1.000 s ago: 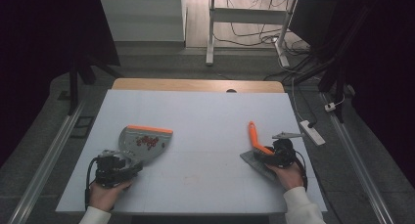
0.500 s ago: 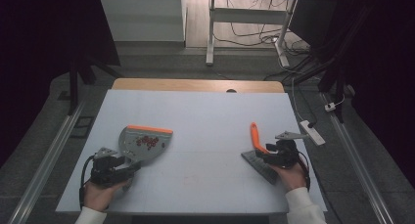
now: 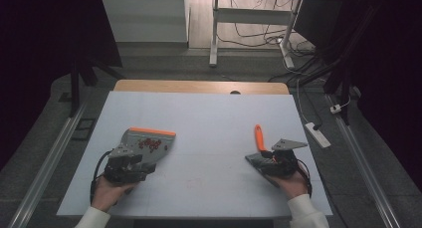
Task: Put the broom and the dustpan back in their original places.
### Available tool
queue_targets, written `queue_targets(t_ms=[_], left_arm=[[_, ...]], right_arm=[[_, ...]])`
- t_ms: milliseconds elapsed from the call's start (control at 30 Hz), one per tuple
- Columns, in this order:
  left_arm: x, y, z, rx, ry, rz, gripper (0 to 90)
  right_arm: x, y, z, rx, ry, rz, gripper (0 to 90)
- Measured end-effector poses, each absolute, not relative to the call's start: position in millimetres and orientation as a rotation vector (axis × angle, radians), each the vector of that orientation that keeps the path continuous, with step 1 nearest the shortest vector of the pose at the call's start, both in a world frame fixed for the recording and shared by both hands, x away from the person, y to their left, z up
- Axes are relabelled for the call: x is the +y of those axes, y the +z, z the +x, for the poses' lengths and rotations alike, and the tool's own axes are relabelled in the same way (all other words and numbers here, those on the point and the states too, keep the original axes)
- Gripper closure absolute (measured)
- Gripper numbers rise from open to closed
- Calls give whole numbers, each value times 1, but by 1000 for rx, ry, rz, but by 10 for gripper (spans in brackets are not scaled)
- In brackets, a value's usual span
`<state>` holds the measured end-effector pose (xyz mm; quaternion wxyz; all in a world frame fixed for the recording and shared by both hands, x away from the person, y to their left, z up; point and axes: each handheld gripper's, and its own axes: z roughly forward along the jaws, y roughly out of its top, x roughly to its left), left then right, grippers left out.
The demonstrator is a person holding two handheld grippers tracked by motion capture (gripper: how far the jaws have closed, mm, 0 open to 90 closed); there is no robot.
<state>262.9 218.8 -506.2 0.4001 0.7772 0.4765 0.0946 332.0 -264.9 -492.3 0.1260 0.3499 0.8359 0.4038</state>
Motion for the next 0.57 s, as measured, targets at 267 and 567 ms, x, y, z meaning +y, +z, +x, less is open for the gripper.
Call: queue_targets(t_ms=[267, 567], left_arm=[[211, -508, 273, 1132, 204, 2024, 303], [209, -508, 272, 1125, 199, 2034, 295]], right_arm=[[-257, -492, 326, 2461, 1192, 933, 416], [-256, -492, 325, 2466, 1189, 895, 415]])
